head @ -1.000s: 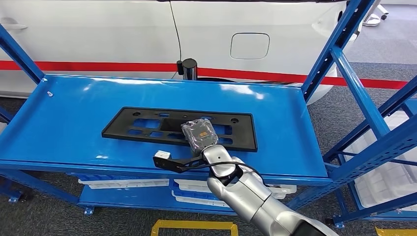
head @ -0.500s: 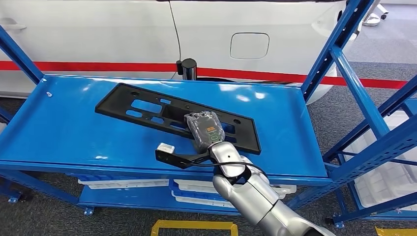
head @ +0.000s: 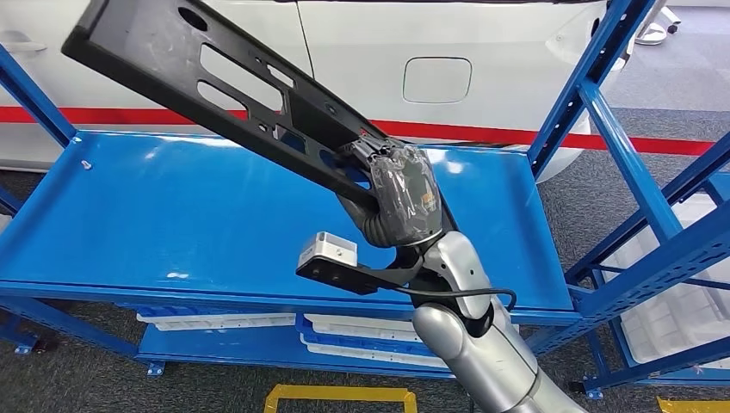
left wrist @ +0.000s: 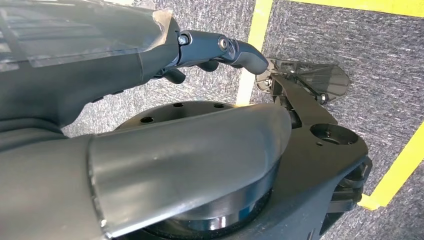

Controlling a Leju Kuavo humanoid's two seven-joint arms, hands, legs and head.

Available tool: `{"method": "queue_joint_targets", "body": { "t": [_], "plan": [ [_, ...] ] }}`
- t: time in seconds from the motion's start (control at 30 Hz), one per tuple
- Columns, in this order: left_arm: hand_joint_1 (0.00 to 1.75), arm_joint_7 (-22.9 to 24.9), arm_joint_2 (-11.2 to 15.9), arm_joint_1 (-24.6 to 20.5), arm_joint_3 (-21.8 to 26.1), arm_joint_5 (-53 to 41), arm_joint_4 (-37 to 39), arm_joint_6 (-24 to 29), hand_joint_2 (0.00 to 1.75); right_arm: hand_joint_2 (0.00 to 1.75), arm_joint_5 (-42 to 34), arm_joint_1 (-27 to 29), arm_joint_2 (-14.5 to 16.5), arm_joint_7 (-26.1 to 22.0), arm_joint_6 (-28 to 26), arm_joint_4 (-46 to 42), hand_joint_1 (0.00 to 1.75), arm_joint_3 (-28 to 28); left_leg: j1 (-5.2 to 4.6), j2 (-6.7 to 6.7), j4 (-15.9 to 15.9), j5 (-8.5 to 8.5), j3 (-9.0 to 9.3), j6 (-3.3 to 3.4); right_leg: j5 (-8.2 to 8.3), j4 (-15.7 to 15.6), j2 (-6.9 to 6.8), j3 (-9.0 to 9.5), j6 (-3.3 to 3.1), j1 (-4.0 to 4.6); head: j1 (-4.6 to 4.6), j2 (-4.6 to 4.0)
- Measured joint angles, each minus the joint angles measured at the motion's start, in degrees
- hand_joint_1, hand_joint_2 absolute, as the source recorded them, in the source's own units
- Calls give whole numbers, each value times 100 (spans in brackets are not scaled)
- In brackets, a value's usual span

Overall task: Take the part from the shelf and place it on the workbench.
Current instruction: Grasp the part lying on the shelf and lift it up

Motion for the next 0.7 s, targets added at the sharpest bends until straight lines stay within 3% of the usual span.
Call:
{"method": "queue_joint_targets", "body": {
  "t": [0.07,0.2,0.43,0.7],
  "plan": [
    [0,-2,0,1,0,0,0,0,0,175,-4,1,-35,-14,-13,-149,175,-4,0,0,0,0,0,0,0,0,0,1,0,0,0,0],
    [0,-27,0,4,1,11,0,4,175,175,-98,5,-87,-78,-81,-340,175,-5,0,-1,0,1,1,0,0,1,0,1,0,0,0,0],
    [0,-191,-3,6,2,-8,3,195,175,175,-1244,130,-157,-567,-137,-972,175,-62,0,-1,0,-2,0,-1,0,0,0,0,0,0,0,0],
    [0,-202,-32,6,-5,-49,32,350,175,175,-1852,210,-187,-785,-53,-1289,175,-131,0,0,0,-2,2,-2,-1,0,0,2,0,1,0,0]
  ]
}}
